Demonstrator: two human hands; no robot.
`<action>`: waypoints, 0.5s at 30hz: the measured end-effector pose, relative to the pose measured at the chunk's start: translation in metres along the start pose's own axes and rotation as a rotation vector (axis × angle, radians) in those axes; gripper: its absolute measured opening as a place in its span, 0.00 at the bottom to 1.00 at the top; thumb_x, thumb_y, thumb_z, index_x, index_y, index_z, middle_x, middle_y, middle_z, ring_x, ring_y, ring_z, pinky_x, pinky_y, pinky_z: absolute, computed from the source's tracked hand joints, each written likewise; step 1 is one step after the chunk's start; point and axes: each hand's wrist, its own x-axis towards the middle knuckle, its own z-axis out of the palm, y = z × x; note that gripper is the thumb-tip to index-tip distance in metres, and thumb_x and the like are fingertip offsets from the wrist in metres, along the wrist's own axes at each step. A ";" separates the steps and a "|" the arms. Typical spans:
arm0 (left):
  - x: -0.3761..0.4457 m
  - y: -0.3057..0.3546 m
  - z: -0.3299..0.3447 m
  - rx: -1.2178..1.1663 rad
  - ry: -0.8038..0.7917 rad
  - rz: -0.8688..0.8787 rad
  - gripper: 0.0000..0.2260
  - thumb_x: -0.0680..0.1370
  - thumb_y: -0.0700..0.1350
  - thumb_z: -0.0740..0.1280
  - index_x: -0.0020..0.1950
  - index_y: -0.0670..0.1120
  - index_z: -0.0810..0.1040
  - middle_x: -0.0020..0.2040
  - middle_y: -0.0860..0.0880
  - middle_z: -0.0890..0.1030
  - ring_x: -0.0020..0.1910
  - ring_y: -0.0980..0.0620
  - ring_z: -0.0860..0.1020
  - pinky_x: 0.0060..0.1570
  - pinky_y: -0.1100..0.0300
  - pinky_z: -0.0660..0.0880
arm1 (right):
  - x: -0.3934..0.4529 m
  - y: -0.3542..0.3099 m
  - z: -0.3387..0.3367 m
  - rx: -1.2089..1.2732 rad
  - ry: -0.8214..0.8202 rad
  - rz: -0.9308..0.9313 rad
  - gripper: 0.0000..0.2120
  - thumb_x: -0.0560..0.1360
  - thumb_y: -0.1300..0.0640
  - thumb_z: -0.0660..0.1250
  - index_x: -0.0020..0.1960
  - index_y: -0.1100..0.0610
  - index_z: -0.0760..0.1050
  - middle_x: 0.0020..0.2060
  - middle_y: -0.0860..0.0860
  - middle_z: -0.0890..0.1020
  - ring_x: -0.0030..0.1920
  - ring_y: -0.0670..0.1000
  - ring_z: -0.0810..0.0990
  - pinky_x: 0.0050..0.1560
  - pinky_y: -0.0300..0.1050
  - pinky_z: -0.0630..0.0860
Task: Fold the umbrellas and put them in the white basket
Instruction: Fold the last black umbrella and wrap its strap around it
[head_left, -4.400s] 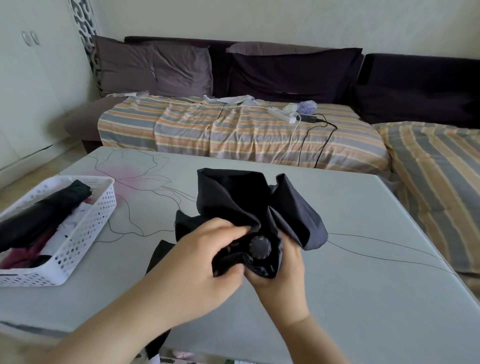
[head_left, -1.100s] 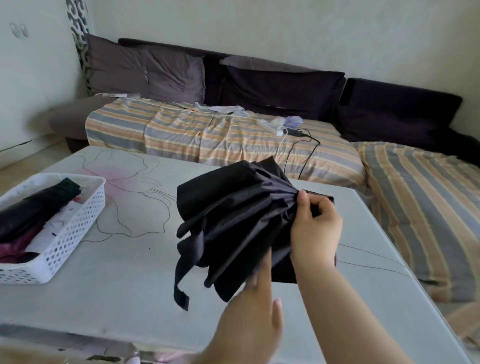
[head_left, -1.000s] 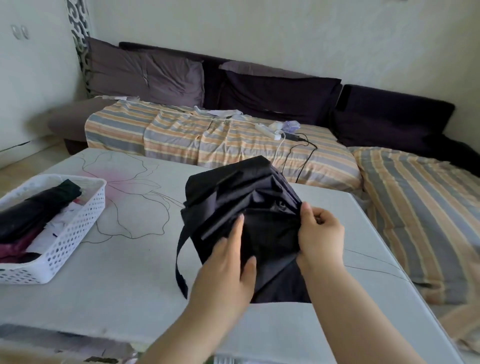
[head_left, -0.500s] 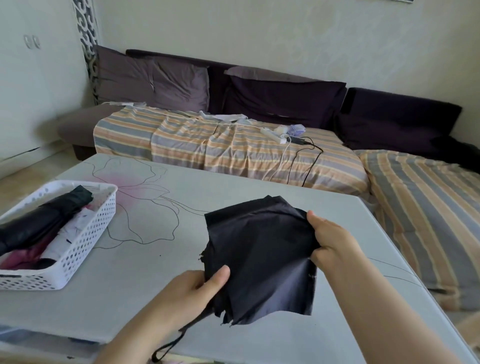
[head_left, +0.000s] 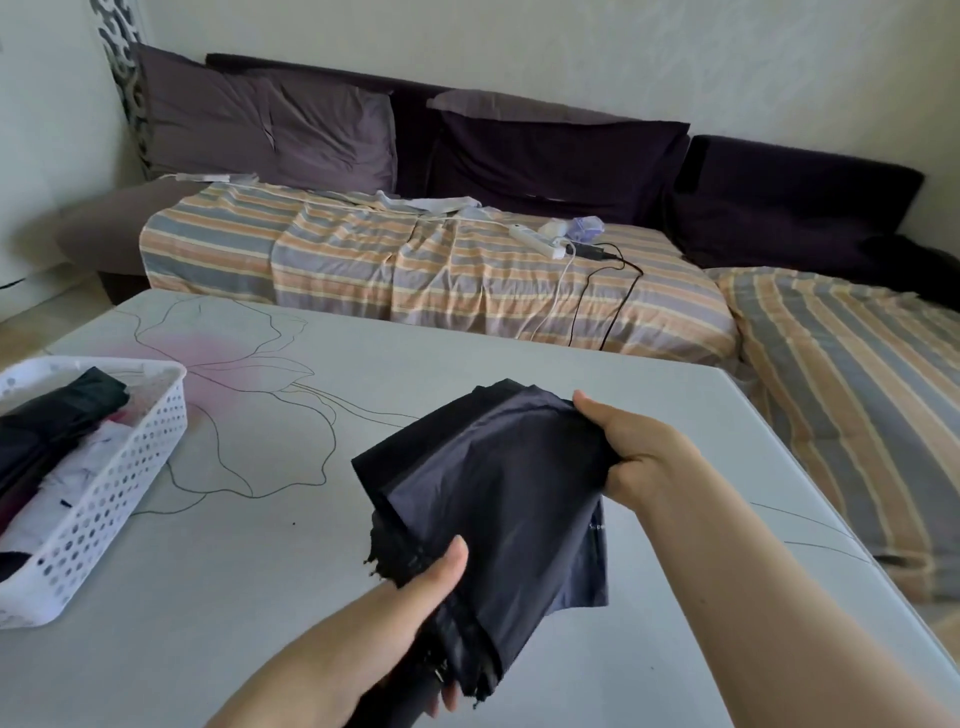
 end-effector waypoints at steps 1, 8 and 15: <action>-0.003 -0.002 0.003 0.135 0.048 -0.016 0.31 0.66 0.66 0.64 0.54 0.41 0.82 0.33 0.43 0.83 0.34 0.51 0.81 0.42 0.61 0.77 | 0.000 0.000 0.004 -0.007 -0.013 -0.014 0.10 0.75 0.55 0.70 0.42 0.62 0.78 0.31 0.56 0.84 0.36 0.52 0.82 0.38 0.47 0.77; -0.007 -0.010 0.012 0.147 0.193 0.037 0.30 0.74 0.66 0.57 0.28 0.41 0.75 0.25 0.48 0.78 0.25 0.54 0.77 0.27 0.70 0.71 | -0.027 0.043 0.004 -0.211 -0.005 -0.304 0.34 0.65 0.32 0.67 0.64 0.51 0.69 0.59 0.47 0.78 0.56 0.49 0.79 0.56 0.45 0.75; -0.014 -0.013 0.022 0.021 0.292 0.089 0.25 0.77 0.63 0.55 0.34 0.44 0.73 0.24 0.51 0.76 0.19 0.60 0.73 0.21 0.72 0.67 | -0.052 0.093 -0.003 -0.427 -0.189 -0.124 0.47 0.45 0.22 0.69 0.57 0.47 0.76 0.51 0.43 0.84 0.54 0.47 0.82 0.62 0.52 0.75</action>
